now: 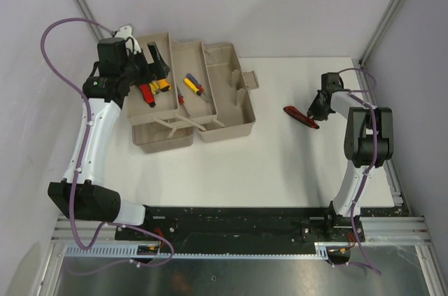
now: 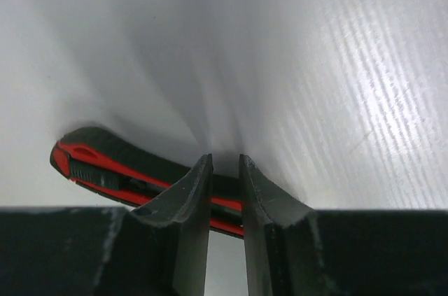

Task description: Pack the tool kit

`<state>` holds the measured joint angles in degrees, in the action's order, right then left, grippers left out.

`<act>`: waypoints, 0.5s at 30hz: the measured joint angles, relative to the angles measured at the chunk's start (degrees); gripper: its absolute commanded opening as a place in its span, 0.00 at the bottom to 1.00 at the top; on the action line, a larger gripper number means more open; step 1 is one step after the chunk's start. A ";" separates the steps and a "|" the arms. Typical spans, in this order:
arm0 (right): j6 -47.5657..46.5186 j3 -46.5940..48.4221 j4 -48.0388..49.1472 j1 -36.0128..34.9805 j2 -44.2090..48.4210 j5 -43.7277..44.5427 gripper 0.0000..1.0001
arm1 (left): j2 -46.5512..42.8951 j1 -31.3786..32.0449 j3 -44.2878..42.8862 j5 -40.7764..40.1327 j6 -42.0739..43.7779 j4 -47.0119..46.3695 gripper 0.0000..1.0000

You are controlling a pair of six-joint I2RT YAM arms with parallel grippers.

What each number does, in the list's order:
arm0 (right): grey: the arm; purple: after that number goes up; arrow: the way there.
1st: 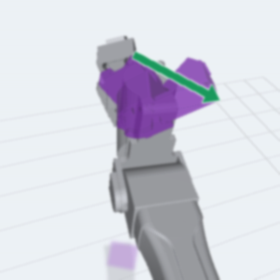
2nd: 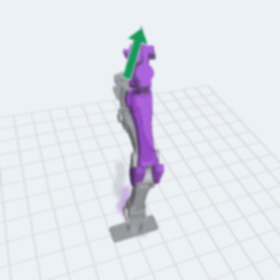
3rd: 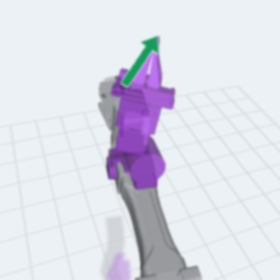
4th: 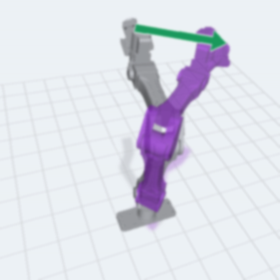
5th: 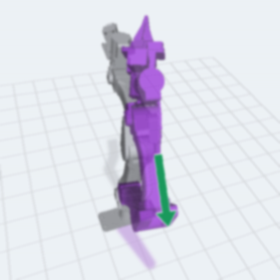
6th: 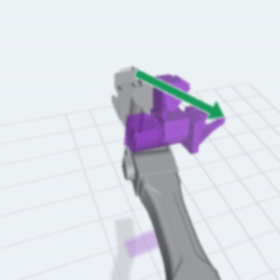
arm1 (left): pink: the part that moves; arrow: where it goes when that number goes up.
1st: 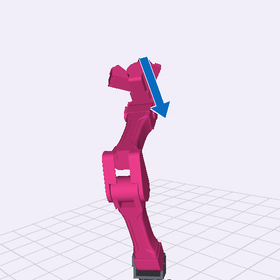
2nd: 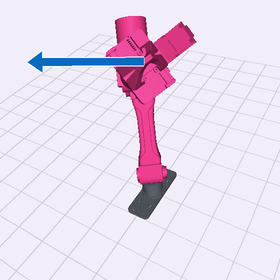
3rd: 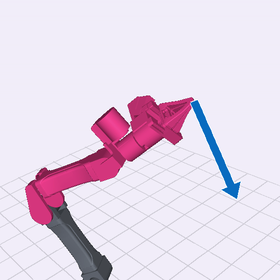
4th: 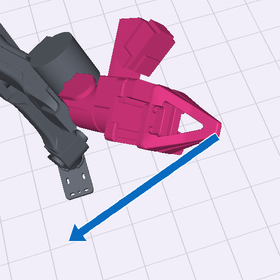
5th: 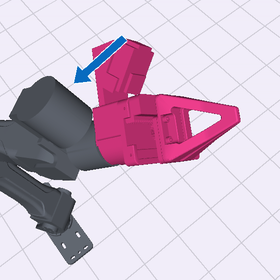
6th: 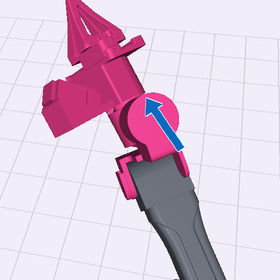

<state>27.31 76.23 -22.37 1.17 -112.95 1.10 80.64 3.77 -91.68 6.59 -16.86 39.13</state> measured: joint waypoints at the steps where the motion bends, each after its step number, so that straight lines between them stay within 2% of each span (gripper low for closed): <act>1: -0.57 0.17 -0.48 -0.33 0.00 0.07 0.23 | -0.15 0.00 0.00 -0.09 0.00 0.00 1.00; 5: -2.34 0.22 -2.84 -1.99 0.26 0.02 0.22 | -0.42 0.00 0.00 -0.39 0.00 0.00 0.99; 8: -3.04 0.07 -5.01 -2.93 1.36 -0.20 0.25 | -0.42 0.00 0.07 -0.44 0.00 0.00 0.99; 10: -3.21 -0.24 -5.99 -3.26 2.75 -0.13 0.34 | -0.42 0.00 0.07 -0.48 0.00 0.02 0.99; 15: -3.48 -0.50 -6.88 -4.68 7.72 3.50 0.63 | -0.42 0.00 0.07 -0.66 -0.04 0.02 0.99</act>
<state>23.83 75.72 -29.26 -3.51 -105.23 4.60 80.23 3.77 -91.61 5.93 -16.91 39.16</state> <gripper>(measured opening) 0.490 0.994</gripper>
